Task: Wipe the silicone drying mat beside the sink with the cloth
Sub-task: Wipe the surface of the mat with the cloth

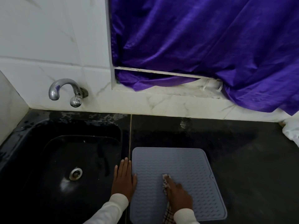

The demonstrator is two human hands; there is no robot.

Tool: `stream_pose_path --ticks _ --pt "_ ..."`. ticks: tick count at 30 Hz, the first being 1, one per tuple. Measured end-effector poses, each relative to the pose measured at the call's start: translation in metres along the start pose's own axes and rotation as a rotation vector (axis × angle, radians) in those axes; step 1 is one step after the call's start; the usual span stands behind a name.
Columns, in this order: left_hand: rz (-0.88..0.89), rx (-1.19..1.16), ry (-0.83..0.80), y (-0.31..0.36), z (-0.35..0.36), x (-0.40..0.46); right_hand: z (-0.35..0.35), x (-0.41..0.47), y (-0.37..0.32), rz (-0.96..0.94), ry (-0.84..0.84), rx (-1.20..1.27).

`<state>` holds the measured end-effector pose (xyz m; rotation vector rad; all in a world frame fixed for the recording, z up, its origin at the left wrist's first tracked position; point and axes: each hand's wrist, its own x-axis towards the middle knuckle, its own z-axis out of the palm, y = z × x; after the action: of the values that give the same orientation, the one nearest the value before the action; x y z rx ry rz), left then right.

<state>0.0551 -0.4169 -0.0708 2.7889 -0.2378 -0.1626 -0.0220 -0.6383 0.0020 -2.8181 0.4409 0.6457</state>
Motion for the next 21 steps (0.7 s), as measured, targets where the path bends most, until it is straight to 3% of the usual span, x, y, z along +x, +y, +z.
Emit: stream_pose_path --ticks 8,12,21 --pt "-0.031 0.016 -0.004 0.007 0.001 0.002 -0.024 0.006 0.073 0.256 0.019 0.199" --pt "-0.035 0.05 0.038 0.007 0.003 0.001 -0.034 0.005 0.104 0.29 0.062 0.271" --pt "-0.055 0.028 0.034 0.012 0.0 -0.001 -0.044 0.018 0.164 0.384 0.109 0.214"
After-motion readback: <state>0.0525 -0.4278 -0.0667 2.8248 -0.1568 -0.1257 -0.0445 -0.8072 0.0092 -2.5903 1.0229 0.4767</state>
